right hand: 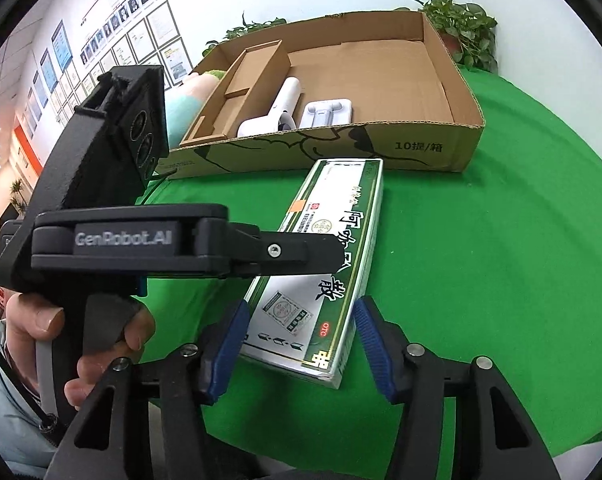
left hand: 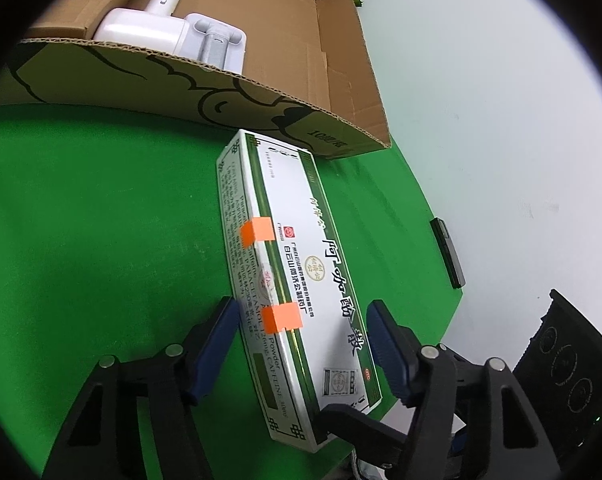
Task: Organize objects
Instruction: 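Grasp the long white-green medicine box with the right gripper, then lift the medicine box and carry it over the box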
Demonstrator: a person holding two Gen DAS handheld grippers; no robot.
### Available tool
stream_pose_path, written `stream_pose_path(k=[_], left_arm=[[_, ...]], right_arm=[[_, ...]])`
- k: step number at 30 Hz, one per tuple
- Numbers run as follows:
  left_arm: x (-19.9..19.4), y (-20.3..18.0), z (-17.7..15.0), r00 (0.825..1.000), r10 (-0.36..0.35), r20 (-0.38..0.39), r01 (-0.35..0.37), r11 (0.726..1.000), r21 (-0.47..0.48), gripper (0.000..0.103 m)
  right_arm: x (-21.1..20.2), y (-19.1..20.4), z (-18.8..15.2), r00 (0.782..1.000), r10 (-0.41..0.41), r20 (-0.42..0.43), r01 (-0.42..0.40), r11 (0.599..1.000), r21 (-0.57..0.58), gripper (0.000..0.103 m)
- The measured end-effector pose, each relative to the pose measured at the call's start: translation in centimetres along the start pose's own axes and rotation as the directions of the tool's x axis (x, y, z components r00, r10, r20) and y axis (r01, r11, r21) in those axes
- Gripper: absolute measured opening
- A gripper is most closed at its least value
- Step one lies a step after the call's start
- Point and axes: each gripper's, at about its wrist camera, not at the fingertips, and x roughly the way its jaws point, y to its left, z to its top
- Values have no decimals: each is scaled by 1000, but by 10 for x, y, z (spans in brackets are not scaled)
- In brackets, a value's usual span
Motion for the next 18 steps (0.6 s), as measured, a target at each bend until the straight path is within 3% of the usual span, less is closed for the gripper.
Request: stream_pose_path(k=[6, 8, 10, 12, 14, 18], left_arm=[[6, -8, -6, 1000, -2, -15, 2, 1000, -10, 62], [8, -10, -7, 999, -14, -32, 14, 1000, -13, 62], [9, -16, -10, 999, -11, -41, 11, 1000, 2, 62], [10, -19, -13, 999, -3, -45, 4, 1000, 25, 62], [10, -18, -14, 999, -15, -50, 16, 1000, 16, 62], [11, -16, -16, 998, -36, -57, 37, 999, 8, 61]], right_arm=[[-1, 3, 0, 1000, -15, -12, 15, 1000, -8, 54], [1, 8, 0, 999, -27, -20, 27, 999, -19, 72], [2, 13, -1, 999, -38, -15, 38, 999, -32, 83], [4, 13, -2, 997, -75, -15, 74, 996, -49, 82], [8, 12, -4, 991, -134, -22, 132, 988, -81, 66], [8, 12, -6, 987, -160, -14, 157, 980, -121, 64]])
